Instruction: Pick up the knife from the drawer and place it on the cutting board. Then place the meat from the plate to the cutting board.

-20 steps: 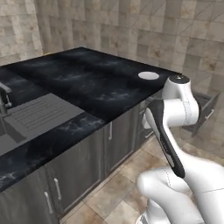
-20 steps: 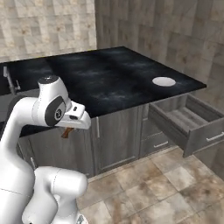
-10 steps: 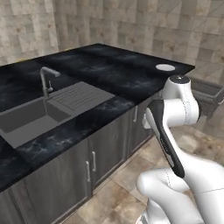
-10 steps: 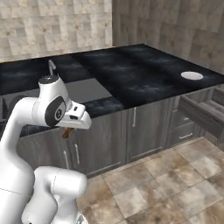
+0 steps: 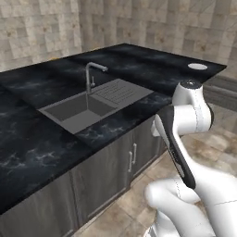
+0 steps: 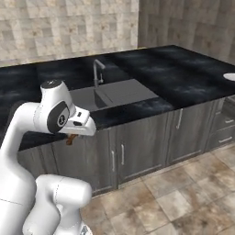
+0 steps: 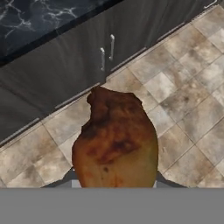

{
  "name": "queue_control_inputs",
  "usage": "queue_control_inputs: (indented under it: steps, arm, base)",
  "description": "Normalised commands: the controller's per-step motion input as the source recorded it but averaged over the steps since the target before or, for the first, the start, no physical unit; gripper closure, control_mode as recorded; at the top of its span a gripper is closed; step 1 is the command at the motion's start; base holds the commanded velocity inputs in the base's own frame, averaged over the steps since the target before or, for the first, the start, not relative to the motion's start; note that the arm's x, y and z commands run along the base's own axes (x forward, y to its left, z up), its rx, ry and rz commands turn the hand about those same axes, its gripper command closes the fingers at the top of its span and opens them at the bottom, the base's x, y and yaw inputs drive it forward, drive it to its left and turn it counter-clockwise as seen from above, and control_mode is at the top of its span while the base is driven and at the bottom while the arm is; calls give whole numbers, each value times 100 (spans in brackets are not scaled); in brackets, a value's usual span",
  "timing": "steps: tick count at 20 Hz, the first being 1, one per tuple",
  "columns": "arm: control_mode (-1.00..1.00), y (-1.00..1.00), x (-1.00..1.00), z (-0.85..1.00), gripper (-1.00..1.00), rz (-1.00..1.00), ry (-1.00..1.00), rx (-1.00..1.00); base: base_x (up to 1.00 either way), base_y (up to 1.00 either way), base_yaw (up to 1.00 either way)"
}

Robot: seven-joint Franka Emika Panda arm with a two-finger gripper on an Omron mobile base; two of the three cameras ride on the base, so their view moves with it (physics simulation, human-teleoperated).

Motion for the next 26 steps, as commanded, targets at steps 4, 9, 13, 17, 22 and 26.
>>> queue_control_inputs:
  steps: [4, 9, 13, 17, 22, 26]
  arm:
    - [100, 0, 0, 0, 100, 0, 0, 0]
    - [100, 0, 0, 0, 100, 0, 0, 0]
    - [100, 0, 0, 0, 100, 0, 0, 0]
    - [100, 0, 0, 0, 100, 0, 0, 0]
    - [100, 0, 0, 0, 100, 0, 0, 0]
    - [100, 0, 0, 0, 100, 0, 0, 0]
  base:
    - [-4, 100, 14]
    - [-6, 100, 25]
    - [-6, 100, 40]
    - [0, 100, 53]
    - [4, 92, 68]
    - [3, -18, 46]
